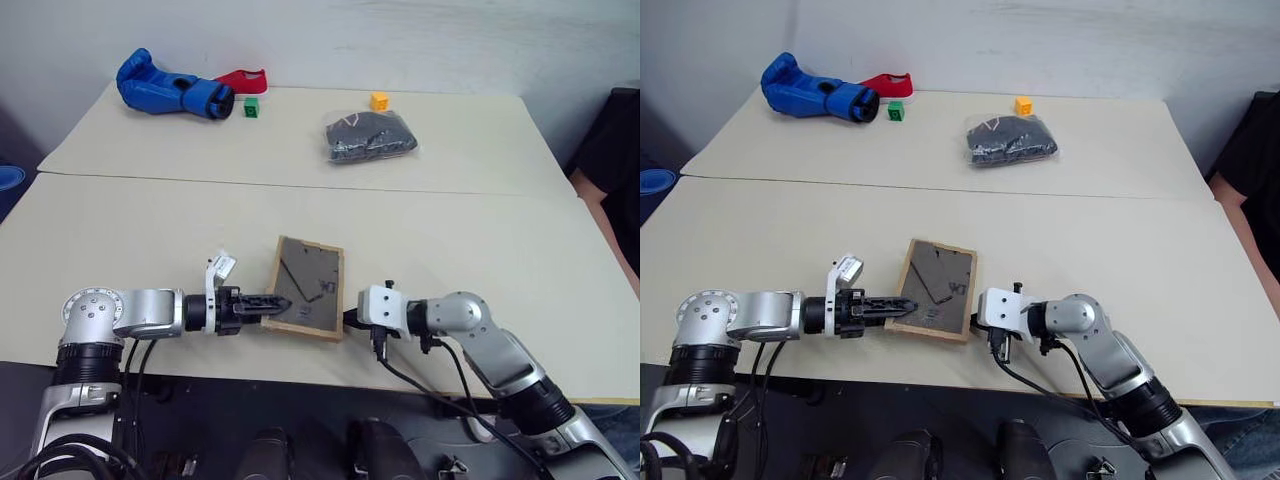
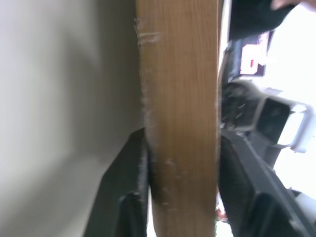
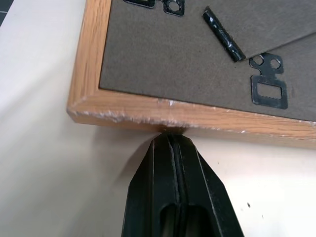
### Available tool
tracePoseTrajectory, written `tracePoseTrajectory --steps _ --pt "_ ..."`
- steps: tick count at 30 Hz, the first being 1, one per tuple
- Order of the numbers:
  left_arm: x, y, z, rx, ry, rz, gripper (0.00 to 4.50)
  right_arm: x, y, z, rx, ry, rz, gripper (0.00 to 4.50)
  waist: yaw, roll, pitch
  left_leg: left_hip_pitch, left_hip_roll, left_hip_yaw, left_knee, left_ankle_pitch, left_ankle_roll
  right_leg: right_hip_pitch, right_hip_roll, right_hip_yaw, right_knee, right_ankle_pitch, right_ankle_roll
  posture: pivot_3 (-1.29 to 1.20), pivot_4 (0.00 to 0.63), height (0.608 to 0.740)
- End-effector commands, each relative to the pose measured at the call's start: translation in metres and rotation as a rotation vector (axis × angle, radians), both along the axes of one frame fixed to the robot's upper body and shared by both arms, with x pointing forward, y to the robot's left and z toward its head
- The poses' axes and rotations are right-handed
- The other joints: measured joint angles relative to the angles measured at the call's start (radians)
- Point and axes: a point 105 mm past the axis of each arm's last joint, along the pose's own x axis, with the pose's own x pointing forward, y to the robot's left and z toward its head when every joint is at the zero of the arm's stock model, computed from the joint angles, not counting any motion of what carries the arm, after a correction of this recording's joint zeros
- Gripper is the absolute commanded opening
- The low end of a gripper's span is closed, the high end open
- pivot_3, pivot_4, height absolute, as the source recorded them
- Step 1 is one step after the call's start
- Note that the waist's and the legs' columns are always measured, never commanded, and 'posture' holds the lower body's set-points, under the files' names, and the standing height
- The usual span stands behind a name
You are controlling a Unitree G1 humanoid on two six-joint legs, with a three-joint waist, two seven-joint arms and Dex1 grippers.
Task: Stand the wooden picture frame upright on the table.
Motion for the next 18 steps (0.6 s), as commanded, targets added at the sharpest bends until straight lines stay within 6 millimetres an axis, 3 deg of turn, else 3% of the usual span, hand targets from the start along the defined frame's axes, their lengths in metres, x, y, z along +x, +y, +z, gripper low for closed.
tracePoseTrajectory --steps 1,3,5,8,13,18 --pt "-0.003 -0.002 0.003 -0.026 -0.044 0.024 1.25 -0.006 -0.022 0.015 0.05 -0.01 -0.031 0.0 0.0 0.0 0.0 0.0 0.0 0.0 0.0 0.0 0.0 0.0 0.0 0.0 -0.001 0.0 0.0 0.0 0.15 0.74" --pt "-0.002 0.004 0.013 -0.03 -0.131 0.056 1.25 -0.006 -0.036 0.027 0.108 -0.005 -0.056 0.0 -0.003 -0.001 0.001 -0.001 0.0 -0.001 0.0 0.0 0.0 0.0 0.0 -0.001 -0.002 0.0 0.0 0.0 0.15 0.74" --pt "-0.001 0.01 0.023 -0.01 -0.247 0.065 1.25 -0.006 -0.049 0.044 0.184 0.019 -0.077 0.37 -0.007 0.0 0.003 -0.002 0.0 -0.001 -0.001 0.0 0.0 0.0 0.0 -0.001 -0.003 0.0 0.0 0.0 0.15 0.74" --pt "0.001 0.015 0.039 0.012 -0.499 0.054 1.25 -0.015 -0.049 0.072 0.322 0.092 -0.007 1.15 -0.019 0.0 0.003 -0.001 0.003 0.0 -0.002 0.001 -0.003 0.0 0.005 -0.001 -0.002 0.0 0.0 0.0 0.15 0.74" --pt "0.01 0.016 0.049 0.024 -0.773 0.06 1.25 -0.019 -0.025 0.101 0.42 0.307 0.05 2.79 -0.029 0.002 0.004 0.001 0.005 0.0 -0.008 0.004 -0.007 -0.001 0.006 0.0 -0.002 -0.001 -0.002 0.0 0.15 0.74" --pt "0.003 0.005 0.047 0.01 -0.839 -0.017 1.25 -0.003 0.007 0.114 0.458 0.384 0.046 4.42 -0.031 0.002 0.004 -0.004 0.005 0.001 -0.011 0.004 -0.006 -0.008 0.005 0.001 -0.002 -0.001 -0.002 0.0 0.15 0.74"
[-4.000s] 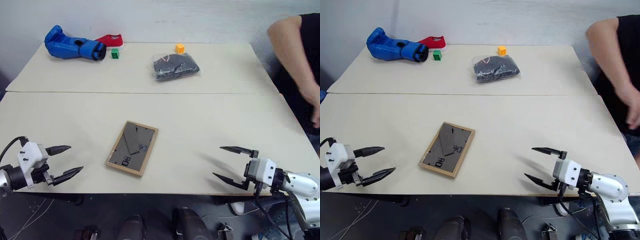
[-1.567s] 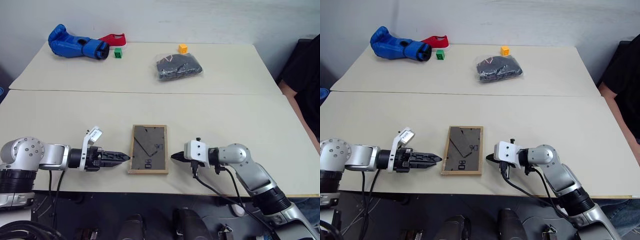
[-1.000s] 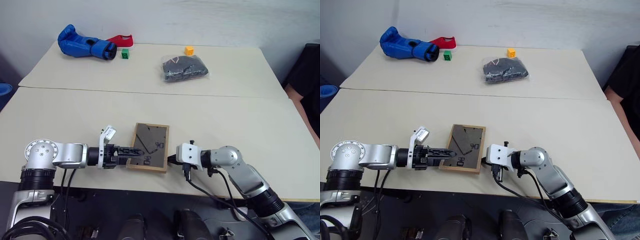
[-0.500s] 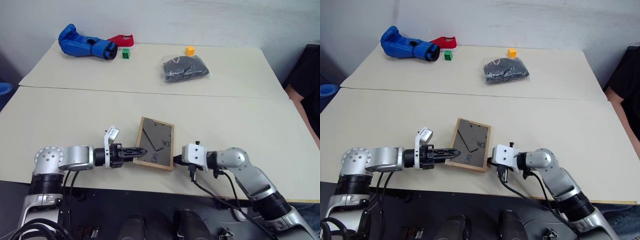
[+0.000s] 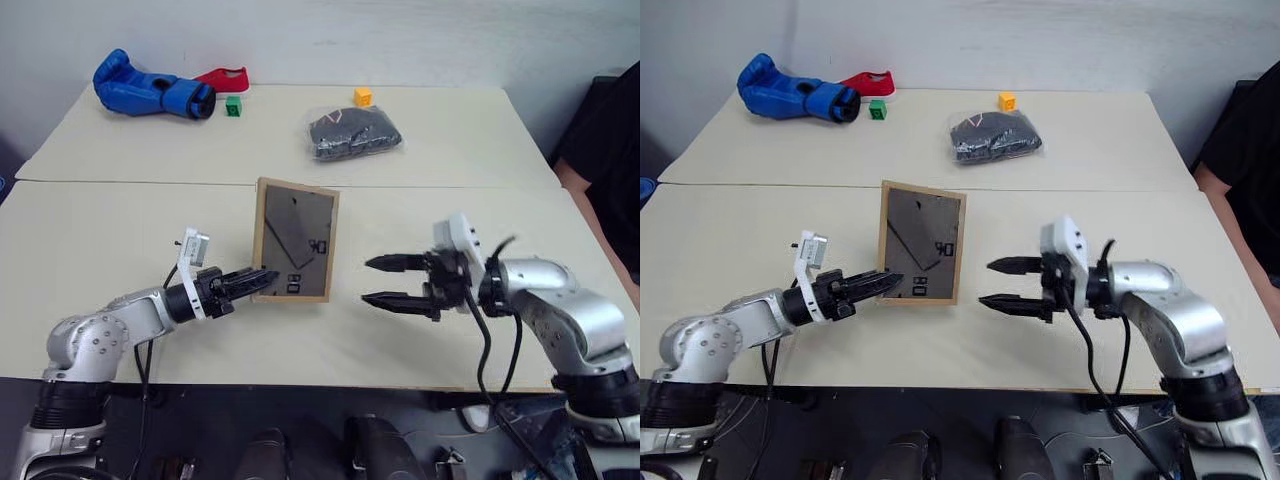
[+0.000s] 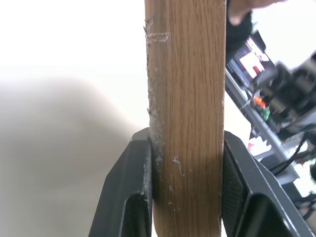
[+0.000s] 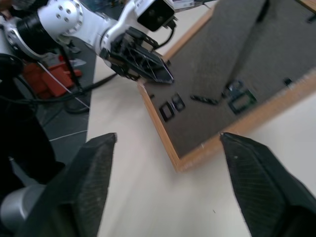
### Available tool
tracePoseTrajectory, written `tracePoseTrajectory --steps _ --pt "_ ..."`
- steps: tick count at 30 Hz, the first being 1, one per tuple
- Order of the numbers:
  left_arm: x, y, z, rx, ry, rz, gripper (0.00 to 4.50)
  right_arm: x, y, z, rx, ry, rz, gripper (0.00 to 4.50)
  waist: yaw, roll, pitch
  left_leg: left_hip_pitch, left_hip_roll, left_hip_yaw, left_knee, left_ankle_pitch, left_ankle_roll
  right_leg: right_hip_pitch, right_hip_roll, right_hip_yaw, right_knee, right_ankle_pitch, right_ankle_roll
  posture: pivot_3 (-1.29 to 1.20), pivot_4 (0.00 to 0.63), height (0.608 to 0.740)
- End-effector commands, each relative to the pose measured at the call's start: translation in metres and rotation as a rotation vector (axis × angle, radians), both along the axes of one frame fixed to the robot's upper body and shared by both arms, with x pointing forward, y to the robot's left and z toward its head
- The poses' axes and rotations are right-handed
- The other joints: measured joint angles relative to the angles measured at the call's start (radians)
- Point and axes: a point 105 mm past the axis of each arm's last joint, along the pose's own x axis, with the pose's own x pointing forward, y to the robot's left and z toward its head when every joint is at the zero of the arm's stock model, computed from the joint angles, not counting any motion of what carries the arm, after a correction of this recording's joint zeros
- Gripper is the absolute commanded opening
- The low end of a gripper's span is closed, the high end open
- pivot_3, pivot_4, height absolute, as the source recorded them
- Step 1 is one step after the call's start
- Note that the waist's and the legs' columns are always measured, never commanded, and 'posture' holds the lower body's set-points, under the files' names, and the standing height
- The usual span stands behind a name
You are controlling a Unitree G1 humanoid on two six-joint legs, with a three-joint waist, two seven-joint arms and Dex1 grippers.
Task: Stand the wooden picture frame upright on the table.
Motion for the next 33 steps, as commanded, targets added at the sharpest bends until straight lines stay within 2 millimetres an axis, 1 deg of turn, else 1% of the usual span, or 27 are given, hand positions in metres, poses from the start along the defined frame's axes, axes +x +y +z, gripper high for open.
tracePoseTrajectory --steps 1,3,6,9,12,16,19,24,26,29,31,33 --pt "-0.01 -0.012 0.01 0.004 -0.108 -0.083 1.25 0.008 0.022 0.01 0.038 0.025 0.017 4.47 -0.001 0.0 0.0 -0.001 0.0 0.001 0.0 0.0 0.0 -0.001 0.0 0.001 0.0 0.0 0.0 0.0 0.15 0.74" --pt "-0.013 -0.013 0.009 0.006 -0.121 -0.106 1.25 0.015 0.027 0.012 0.034 0.017 0.01 4.47 0.0 0.0 0.0 -0.002 0.0 0.0 -0.001 0.0 0.001 -0.003 0.0 0.0 0.0 0.0 0.0 0.0 0.15 0.74" --pt "-0.016 -0.015 0.005 0.013 -0.126 -0.12 1.25 0.031 0.036 0.016 0.034 -0.011 -0.01 4.47 0.003 0.0 0.0 -0.004 -0.001 0.0 -0.002 0.001 0.002 -0.004 -0.001 0.0 -0.001 0.0 0.0 0.0 0.15 0.74" --pt "-0.016 -0.018 0.003 0.009 -0.137 -0.116 1.25 0.039 0.053 0.014 0.031 -0.01 0.007 4.47 -0.001 0.0 0.0 -0.006 -0.001 0.0 -0.001 0.001 0.002 -0.005 -0.001 0.0 -0.001 0.0 0.001 0.0 0.15 0.74" --pt "-0.016 -0.019 0.003 0.008 -0.142 -0.114 1.25 0.036 0.062 0.012 0.037 0.002 0.042 4.47 -0.001 0.0 0.0 -0.006 -0.001 0.0 -0.002 0.001 0.002 -0.006 -0.001 -0.001 0.0 0.0 0.001 0.0 0.15 0.74" --pt "-0.013 -0.018 0.004 -0.004 -0.139 -0.096 1.25 0.016 0.068 0.015 0.063 0.024 0.151 4.47 0.0 0.0 0.0 -0.009 -0.001 -0.001 0.001 0.001 0.002 -0.007 -0.001 -0.001 0.001 0.001 0.001 0.0 0.15 0.74" --pt "-0.011 -0.017 0.006 -0.029 -0.129 -0.081 1.25 0.007 0.066 0.017 0.061 0.036 0.191 4.47 0.001 0.0 0.0 -0.011 -0.001 -0.002 0.001 0.001 0.002 -0.007 -0.001 -0.002 0.001 0.001 0.001 0.0 0.15 0.74" --pt "-0.009 -0.015 0.008 -0.058 -0.122 -0.066 1.25 0.007 0.056 0.017 0.047 0.012 0.185 4.47 0.0 0.0 0.0 -0.011 -0.001 -0.002 0.002 0.001 0.002 -0.008 -0.001 -0.002 0.001 0.001 0.001 0.0 0.15 0.74" --pt "-0.009 -0.013 0.01 -0.084 -0.111 -0.064 1.25 0.003 0.052 0.018 0.041 -0.01 0.199 4.47 0.0 0.0 0.0 -0.011 -0.001 -0.002 0.001 0.001 0.002 -0.008 -0.001 -0.002 0.001 0.001 0.001 0.0 0.15 0.74" --pt "-0.009 -0.01 0.013 -0.115 -0.089 -0.06 1.25 -0.006 0.047 0.019 0.035 -0.074 0.245 4.47 0.0 0.0 0.0 -0.011 -0.001 -0.002 0.001 0.001 0.002 -0.008 -0.001 -0.002 0.001 0.001 0.001 0.0 0.15 0.74" --pt "-0.009 -0.008 0.015 -0.134 -0.071 -0.064 1.25 -0.013 0.043 0.019 0.032 -0.15 0.291 4.47 0.001 0.0 0.0 -0.011 -0.001 -0.002 0.001 0.001 0.002 -0.008 -0.001 -0.002 0.001 0.001 0.001 0.0 0.15 0.74" --pt "-0.009 -0.006 0.017 -0.146 -0.067 -0.064 1.25 -0.016 0.039 0.016 0.021 -0.181 0.302 4.47 0.0 0.0 0.0 -0.011 -0.001 -0.002 0.001 0.001 0.002 -0.008 -0.001 -0.002 0.0 0.001 0.001 0.0 0.15 0.74"
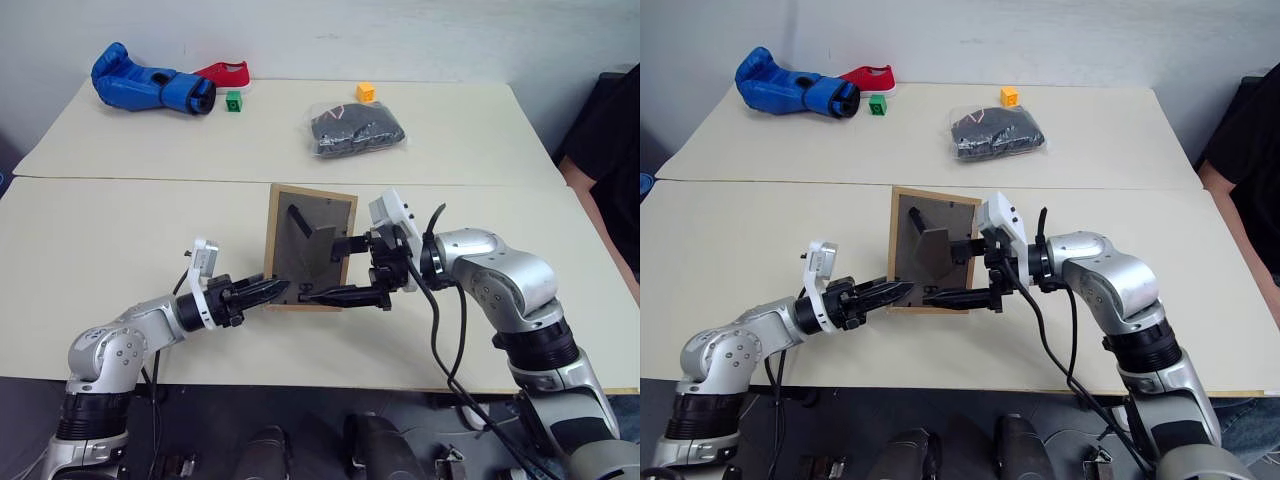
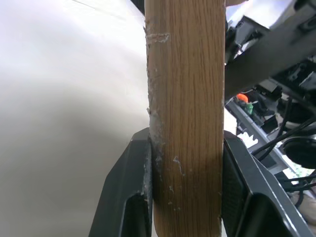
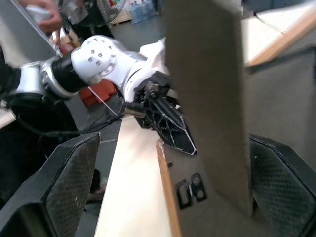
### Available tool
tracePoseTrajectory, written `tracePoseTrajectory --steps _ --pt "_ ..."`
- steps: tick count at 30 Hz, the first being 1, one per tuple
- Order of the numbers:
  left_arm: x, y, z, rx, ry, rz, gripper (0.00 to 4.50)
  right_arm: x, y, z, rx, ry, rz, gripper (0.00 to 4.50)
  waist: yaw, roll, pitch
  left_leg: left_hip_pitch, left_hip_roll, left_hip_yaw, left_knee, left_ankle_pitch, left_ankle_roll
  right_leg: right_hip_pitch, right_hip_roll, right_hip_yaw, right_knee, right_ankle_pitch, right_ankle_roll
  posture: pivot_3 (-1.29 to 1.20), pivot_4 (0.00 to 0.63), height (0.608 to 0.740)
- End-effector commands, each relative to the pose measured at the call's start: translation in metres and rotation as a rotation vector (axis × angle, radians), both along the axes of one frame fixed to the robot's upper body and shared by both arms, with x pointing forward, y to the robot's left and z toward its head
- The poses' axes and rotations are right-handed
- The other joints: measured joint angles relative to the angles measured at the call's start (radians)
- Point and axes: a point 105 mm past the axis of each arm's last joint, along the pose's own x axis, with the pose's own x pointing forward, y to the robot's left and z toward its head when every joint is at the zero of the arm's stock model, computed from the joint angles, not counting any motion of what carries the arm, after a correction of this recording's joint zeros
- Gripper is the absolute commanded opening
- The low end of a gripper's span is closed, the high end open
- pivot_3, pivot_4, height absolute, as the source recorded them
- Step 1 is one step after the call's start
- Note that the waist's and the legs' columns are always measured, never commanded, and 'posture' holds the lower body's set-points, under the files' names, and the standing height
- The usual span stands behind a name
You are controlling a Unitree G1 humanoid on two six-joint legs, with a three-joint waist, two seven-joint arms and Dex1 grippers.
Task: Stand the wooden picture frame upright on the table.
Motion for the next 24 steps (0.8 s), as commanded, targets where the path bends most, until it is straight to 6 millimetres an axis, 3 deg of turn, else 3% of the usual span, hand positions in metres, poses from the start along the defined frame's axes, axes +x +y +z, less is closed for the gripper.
tracePoseTrajectory --steps 1,5,9,14,16,20,24 --pt "0.002 0.007 0.019 -0.056 -0.048 0.014 1.25 -0.011 -0.006 0.005 0.004 -0.113 0.048 4.47 0.0 0.0 0.0 0.0 0.0 0.0 0.0 0.0 0.0 0.0 0.0 0.0 0.0 0.0 0.0 0.0 0.15 0.74" --pt "-0.004 0.004 0.023 -0.091 -0.022 -0.042 1.25 0.002 -0.014 -0.001 0.012 -0.238 -0.028 4.47 -0.001 0.0 0.0 0.0 0.0 0.0 0.0 0.0 0.0 0.0 0.0 0.0 0.0 0.0 0.0 0.0 0.15 0.74" --pt "-0.016 -0.002 0.028 -0.115 0.092 -0.141 1.25 0.017 -0.035 0.001 0.052 -0.346 -0.123 4.47 0.0 0.0 0.0 0.0 0.0 0.0 0.001 0.0 0.0 0.0 0.0 0.0 0.001 0.0 0.0 0.0 0.15 0.74" --pt "-0.023 0.006 0.023 -0.092 0.356 -0.209 1.25 0.019 -0.059 0.023 0.12 -0.546 -0.195 4.47 0.0 0.0 0.0 0.0 0.0 0.0 0.002 0.0 0.0 0.0 0.0 0.0 0.002 0.0 0.0 0.0 0.15 0.74" --pt "-0.023 0.01 0.019 -0.062 0.454 -0.221 1.25 0.019 -0.065 0.021 0.074 -0.652 -0.192 4.47 0.0 0.0 0.0 0.0 0.0 0.0 0.003 0.0 0.0 0.0 0.0 0.0 0.002 0.0 0.0 0.0 0.15 0.74" --pt "-0.022 0.012 0.02 -0.07 0.557 -0.254 1.25 0.019 -0.066 0.007 -0.072 -0.996 -0.101 4.47 -0.003 0.0 0.0 0.001 0.0 0.001 0.003 0.0 0.0 0.0 0.001 0.001 0.003 0.0 0.0 0.0 0.15 0.74" --pt "-0.014 0.011 0.023 -0.083 0.614 -0.259 1.25 0.024 -0.059 -0.003 -0.118 -1.2 -0.07 4.47 -0.004 -0.001 0.0 0.001 0.0 0.0 0.005 0.0 -0.001 0.0 0.001 0.001 0.004 0.0 0.0 0.0 0.15 0.74"
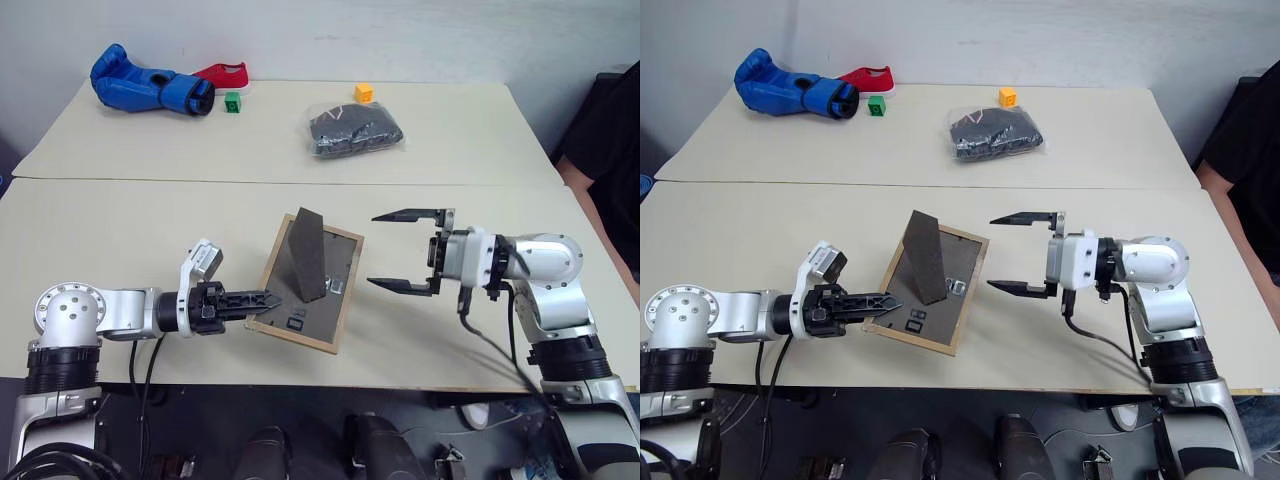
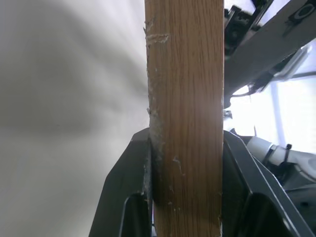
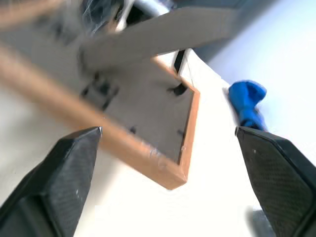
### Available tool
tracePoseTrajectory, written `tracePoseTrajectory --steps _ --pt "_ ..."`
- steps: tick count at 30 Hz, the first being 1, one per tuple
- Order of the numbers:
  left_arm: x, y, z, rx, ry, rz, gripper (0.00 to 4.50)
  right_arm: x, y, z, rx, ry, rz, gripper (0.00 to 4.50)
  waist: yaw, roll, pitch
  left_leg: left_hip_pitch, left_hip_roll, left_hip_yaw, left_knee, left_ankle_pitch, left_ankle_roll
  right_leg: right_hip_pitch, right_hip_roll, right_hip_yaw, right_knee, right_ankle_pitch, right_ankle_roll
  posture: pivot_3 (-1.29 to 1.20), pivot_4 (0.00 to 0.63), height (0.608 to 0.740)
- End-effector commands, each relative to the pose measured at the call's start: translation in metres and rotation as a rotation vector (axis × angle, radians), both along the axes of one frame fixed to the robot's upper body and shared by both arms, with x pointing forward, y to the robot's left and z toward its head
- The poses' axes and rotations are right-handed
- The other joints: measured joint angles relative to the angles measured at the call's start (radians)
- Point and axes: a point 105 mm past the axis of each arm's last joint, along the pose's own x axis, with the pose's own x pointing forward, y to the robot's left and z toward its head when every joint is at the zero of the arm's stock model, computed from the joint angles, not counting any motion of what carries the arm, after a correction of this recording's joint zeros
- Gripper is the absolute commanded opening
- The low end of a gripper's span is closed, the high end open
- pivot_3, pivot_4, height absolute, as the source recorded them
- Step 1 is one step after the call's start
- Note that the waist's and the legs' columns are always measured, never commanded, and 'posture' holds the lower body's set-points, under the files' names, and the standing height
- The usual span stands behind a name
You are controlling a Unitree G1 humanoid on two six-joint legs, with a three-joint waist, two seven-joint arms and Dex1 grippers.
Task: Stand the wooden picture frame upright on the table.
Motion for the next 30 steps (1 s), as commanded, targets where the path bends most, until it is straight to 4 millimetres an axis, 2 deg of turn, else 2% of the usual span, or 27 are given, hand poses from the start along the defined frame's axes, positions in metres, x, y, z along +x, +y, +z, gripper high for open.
tracePoseTrajectory --steps 1,3,10,13,17,18,20,23,25,26,28,30 --pt "0.004 -0.002 0.017 -0.07 0.001 -0.018 1.25 -0.002 0.009 0.0 -0.049 -0.208 0.045 4.47 0.001 0.0 0.0 0.0 0.0 0.0 0.001 0.0 0.0 0.0 0.0 0.0 0.0 0.0 0.0 0.0 0.15 0.74" --pt "0.002 -0.005 0.02 -0.076 0.015 -0.043 1.25 0.003 0.016 -0.002 -0.035 -0.29 0.02 4.47 0.001 0.0 0.0 0.0 0.0 0.0 0.001 0.0 0.0 0.0 0.0 0.0 0.0 0.0 0.0 0.0 0.15 0.74" --pt "0.001 -0.013 0.021 -0.116 0.09 -0.066 1.25 0.017 0.032 -0.026 -0.059 -0.371 -0.007 4.47 0.001 0.0 0.0 -0.001 0.0 0.0 0.005 0.0 -0.001 0.0 0.0 0.0 0.006 0.0 0.0 0.0 0.15 0.74" --pt "0.01 -0.014 0.028 -0.19 0.089 -0.046 1.25 0.024 0.036 -0.028 -0.039 -0.425 -0.032 3.87 0.001 0.0 0.0 -0.001 0.0 -0.001 0.005 0.0 -0.001 0.0 0.0 0.0 0.005 0.0 0.0 0.0 0.15 0.74" --pt "0.007 -0.014 0.026 -0.168 0.105 -0.067 1.25 0.03 0.031 -0.023 0.01 -0.49 -0.07 2.56 -0.001 0.0 0.0 -0.001 0.0 0.0 0.005 0.0 -0.001 -0.001 0.001 0.0 0.007 0.0 0.0 0.0 0.15 0.74" --pt "0.007 -0.014 0.026 -0.171 0.102 -0.063 1.25 0.032 0.03 -0.024 0.02 -0.478 -0.082 2.06 -0.001 0.0 0.0 -0.001 0.0 0.0 0.005 0.0 -0.001 -0.001 0.001 0.0 0.007 0.0 0.0 0.0 0.15 0.74" --pt "0.008 -0.014 0.028 -0.192 0.09 -0.053 1.25 0.033 0.028 -0.025 0.029 -0.475 -0.089 1.48 -0.001 0.0 0.0 -0.001 0.0 0.0 0.005 0.0 -0.001 -0.001 0.001 0.0 0.007 0.0 0.0 0.0 0.15 0.74" --pt "0.016 -0.016 0.033 -0.23 0.032 0.009 1.25 0.032 0.027 -0.02 0.047 -0.51 -0.083 1.4 -0.001 0.0 0.0 -0.001 0.0 0.0 0.006 0.0 -0.001 -0.001 0.001 0.001 0.007 0.0 0.0 0.0 0.15 0.74" --pt "0.026 -0.019 0.039 -0.215 -0.067 0.125 1.25 0.032 0.029 -0.013 0.074 -0.538 -0.08 1.4 -0.002 0.0 0.0 -0.001 0.0 0.0 0.006 0.0 -0.001 -0.001 0.001 0.001 0.008 0.0 0.0 0.0 0.15 0.74" --pt "0.027 -0.02 0.044 -0.252 -0.082 0.128 1.81 0.032 0.029 -0.01 0.082 -0.543 -0.08 1.4 -0.001 0.0 0.0 -0.001 0.0 0.0 0.006 0.0 -0.001 -0.001 0.001 0.001 0.008 0.0 0.0 0.0 0.15 0.74" --pt "0.022 -0.02 0.05 -0.286 -0.095 0.093 2.19 0.031 0.031 -0.007 0.093 -0.562 -0.069 1.39 0.0 -0.001 0.0 -0.001 0.0 0.0 0.006 0.0 -0.001 -0.001 0.001 0.001 0.007 0.0 0.0 0.0 0.15 0.74" --pt "0.016 -0.018 0.049 -0.268 -0.093 0.059 2.8 0.031 0.031 -0.006 0.1 -0.567 -0.065 1.27 -0.006 -0.001 0.0 0.0 0.0 0.001 0.007 0.001 -0.002 -0.001 0.001 0.001 0.007 0.0 0.0 0.0 0.15 0.74"
